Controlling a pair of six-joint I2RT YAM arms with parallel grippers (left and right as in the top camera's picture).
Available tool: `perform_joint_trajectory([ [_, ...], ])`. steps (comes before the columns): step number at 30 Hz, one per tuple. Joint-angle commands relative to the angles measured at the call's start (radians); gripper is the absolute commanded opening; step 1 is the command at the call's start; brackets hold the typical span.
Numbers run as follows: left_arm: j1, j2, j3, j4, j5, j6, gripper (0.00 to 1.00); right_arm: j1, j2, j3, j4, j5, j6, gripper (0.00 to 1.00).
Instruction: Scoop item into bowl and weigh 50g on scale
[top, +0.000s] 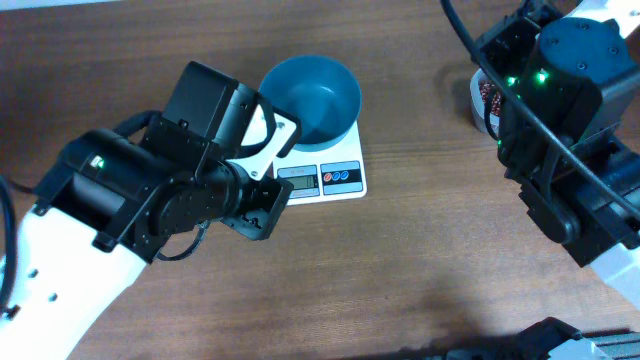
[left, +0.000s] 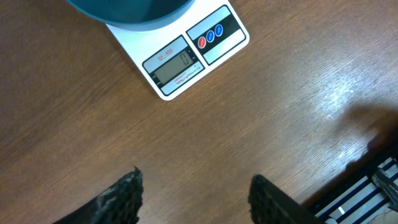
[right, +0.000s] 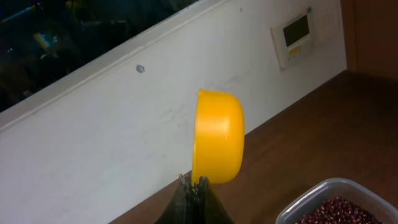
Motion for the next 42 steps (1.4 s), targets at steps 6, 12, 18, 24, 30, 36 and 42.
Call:
perform_joint_trajectory([
  [6,0.006,-0.004,0.019,-0.002,0.006,0.006,0.82,-0.008,-0.015,0.026,0.0,-0.009,-0.003,0.04],
  [12,0.006,-0.004,0.019,-0.001,0.006,0.04,0.96,-0.008,-0.015,0.026,0.0,-0.009,-0.003,0.04],
  [18,0.006,-0.004,0.019,-0.001,-0.001,0.044,0.99,-0.008,-0.015,0.026,0.0,-0.01,-0.003,0.04],
  [24,0.006,-0.004,0.019,-0.001,-0.019,0.043,0.99,-0.008,-0.015,0.026,0.0,-0.062,-0.003,0.04],
  [30,0.006,-0.004,0.019,-0.001,-0.019,0.043,0.99,-0.008,-0.015,0.026,-0.005,-0.062,-0.003,0.04],
  [36,0.006,-0.004,0.018,-0.002,-0.019,0.043,0.99,-0.008,-0.015,0.026,-0.027,-0.062,-0.003,0.04],
  [42,0.006,-0.004,0.018,0.0,-0.028,0.043,0.99,-0.008,-0.015,0.026,-0.038,-0.065,-0.003,0.04],
])
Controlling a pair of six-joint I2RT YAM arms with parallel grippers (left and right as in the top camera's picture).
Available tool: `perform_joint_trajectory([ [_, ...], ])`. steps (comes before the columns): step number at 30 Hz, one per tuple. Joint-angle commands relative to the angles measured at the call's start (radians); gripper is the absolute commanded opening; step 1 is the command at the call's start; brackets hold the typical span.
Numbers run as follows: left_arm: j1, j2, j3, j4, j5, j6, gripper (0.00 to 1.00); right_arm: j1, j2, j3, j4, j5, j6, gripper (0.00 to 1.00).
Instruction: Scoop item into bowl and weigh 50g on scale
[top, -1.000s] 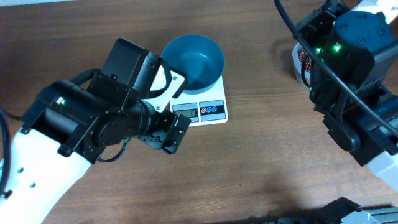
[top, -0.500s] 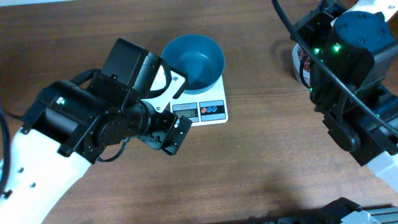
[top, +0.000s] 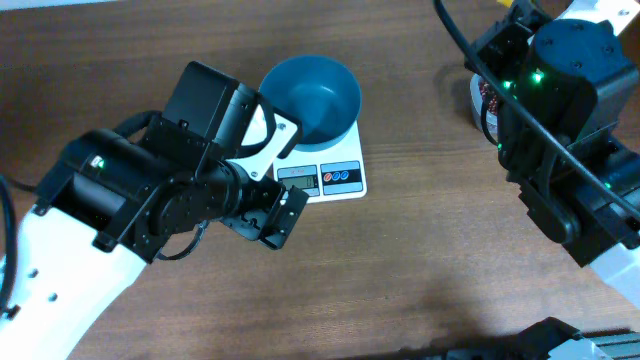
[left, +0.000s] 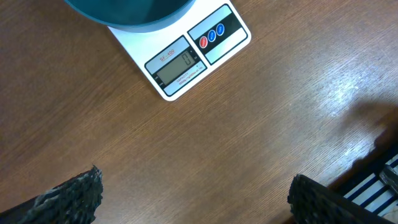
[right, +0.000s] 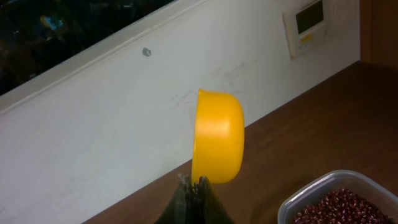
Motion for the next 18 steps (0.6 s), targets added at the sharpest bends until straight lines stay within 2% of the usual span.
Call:
perform_joint_trajectory([
  [1,0.006,-0.004,0.018,0.0,-0.027,0.016,0.99,-0.008,-0.016,0.026,0.0,-0.019,-0.003,0.04],
  [6,0.006,-0.004,0.018,0.002,-0.03,0.016,0.99,-0.008,-0.023,0.026,-0.024,-0.062,-0.003,0.04],
  [18,0.006,-0.004,0.018,0.032,-0.03,0.016,0.99,-0.008,-0.106,0.026,-0.2,-0.102,-0.003,0.04],
])
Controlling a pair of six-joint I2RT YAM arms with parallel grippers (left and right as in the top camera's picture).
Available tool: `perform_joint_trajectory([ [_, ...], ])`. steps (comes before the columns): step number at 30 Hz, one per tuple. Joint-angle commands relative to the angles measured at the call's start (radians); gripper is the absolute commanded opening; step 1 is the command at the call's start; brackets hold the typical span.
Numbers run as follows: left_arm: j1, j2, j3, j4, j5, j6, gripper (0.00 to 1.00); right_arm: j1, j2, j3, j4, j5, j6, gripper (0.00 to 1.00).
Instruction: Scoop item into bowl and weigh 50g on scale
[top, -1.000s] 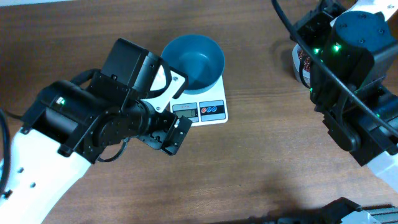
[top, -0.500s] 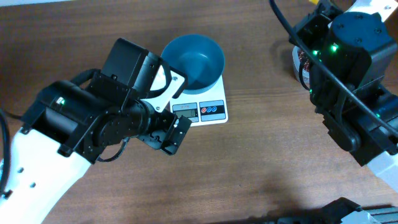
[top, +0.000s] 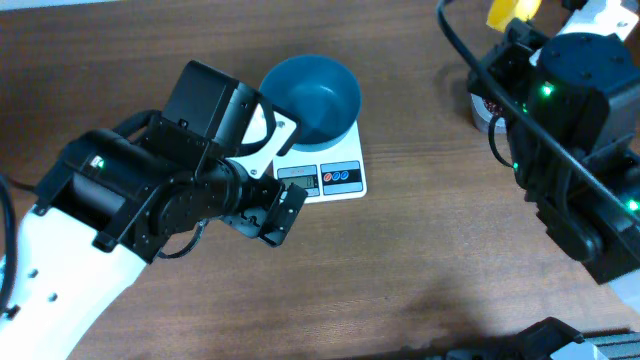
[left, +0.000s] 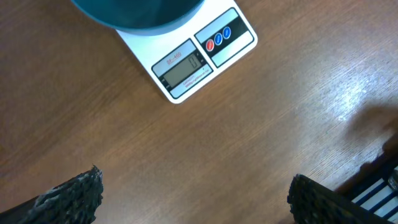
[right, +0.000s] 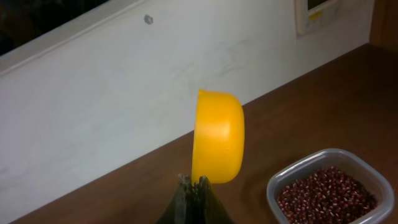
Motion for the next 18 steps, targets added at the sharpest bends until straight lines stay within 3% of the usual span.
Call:
perform_joint_trajectory([
  [1,0.006,-0.004,0.018,0.026,-0.008,0.016,0.99,-0.008,-0.041,0.024,-0.043,-0.032,-0.003,0.04],
  [18,0.006,-0.004,0.018,0.027,-0.007,0.016,0.99,-0.008,-0.132,0.024,-0.389,-0.14,-0.003,0.04],
])
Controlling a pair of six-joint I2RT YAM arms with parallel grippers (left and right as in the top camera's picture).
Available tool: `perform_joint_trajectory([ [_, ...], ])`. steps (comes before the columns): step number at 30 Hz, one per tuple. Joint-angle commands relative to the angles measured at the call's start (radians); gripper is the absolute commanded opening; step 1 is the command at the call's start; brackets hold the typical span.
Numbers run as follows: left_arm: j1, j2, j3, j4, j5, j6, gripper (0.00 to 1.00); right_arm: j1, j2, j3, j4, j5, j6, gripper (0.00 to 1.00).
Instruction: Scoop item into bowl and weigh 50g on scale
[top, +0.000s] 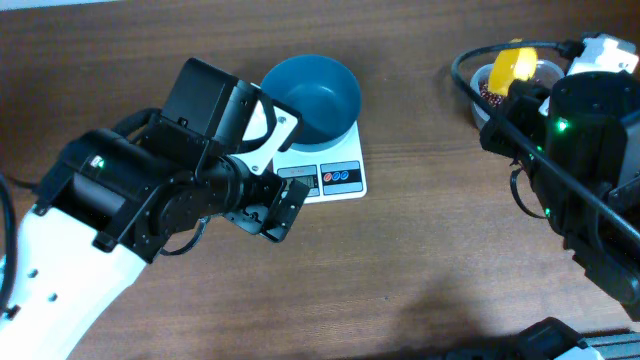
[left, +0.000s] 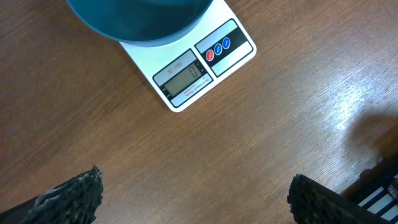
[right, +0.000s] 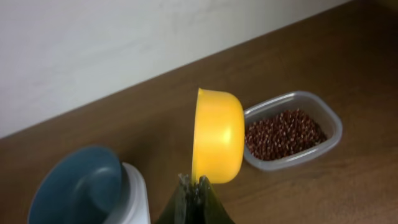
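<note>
A blue bowl (top: 315, 95) stands on the white scale (top: 335, 180), whose display (left: 185, 76) reads 0. My left gripper (left: 193, 196) hangs open over bare table in front of the scale. My right gripper (right: 197, 185) is shut on the yellow scoop (right: 216, 144), which it holds on edge near a clear tub of red beans (right: 287, 132). In the overhead view the scoop (top: 508, 68) is over the tub (top: 485, 88) at the far right. Bowl (right: 81, 186) and scale (right: 135, 199) appear at lower left in the right wrist view.
My left arm's black housing (top: 190, 180) covers the table left of the scale. My right arm (top: 590, 160) fills the right edge. A pale wall (right: 124, 37) runs behind the table's far edge.
My right gripper has turned downward with the scoop: its view now takes in the whole tub, the bowl and the scale. The left gripper stays open, its view shifted slightly.
At first my left gripper's fingers stood closer together in front of the scale, and my right held the scoop high facing the wall. Then the left fingers were wide apart. The right wrist view has since dropped in steps toward the tub of beans.
</note>
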Motion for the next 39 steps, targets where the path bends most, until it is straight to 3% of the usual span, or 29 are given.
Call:
perform_joint_trajectory([
  [1,0.006,-0.004,0.018,0.001,-0.008,0.016,0.99,-0.008,-0.008,0.017,-0.025,-0.035,-0.003,0.04],
  [7,0.006,-0.004,0.018,0.001,-0.008,0.016,0.99,-0.038,0.014,0.017,-0.048,-0.008,-0.014,0.04],
  [16,0.006,-0.004,0.018,0.001,-0.008,0.016,0.99,-0.245,0.08,0.017,-0.048,-0.134,-0.011,0.04],
  [21,0.006,-0.004,0.018,0.001,-0.008,0.016,0.99,-0.249,0.114,0.017,-0.048,-0.269,-0.004,0.04],
  [25,0.006,-0.004,0.018,0.001,-0.008,0.016,0.99,-0.249,0.135,0.017,-0.06,-0.358,0.148,0.04],
  [28,0.006,-0.004,0.018,0.001,-0.007,0.016,0.99,-0.249,0.167,0.017,-0.063,-0.386,0.147,0.04],
  [39,0.006,-0.004,0.018,0.001,-0.008,0.016,0.99,-0.259,0.22,0.053,-0.185,-0.302,0.144,0.04],
])
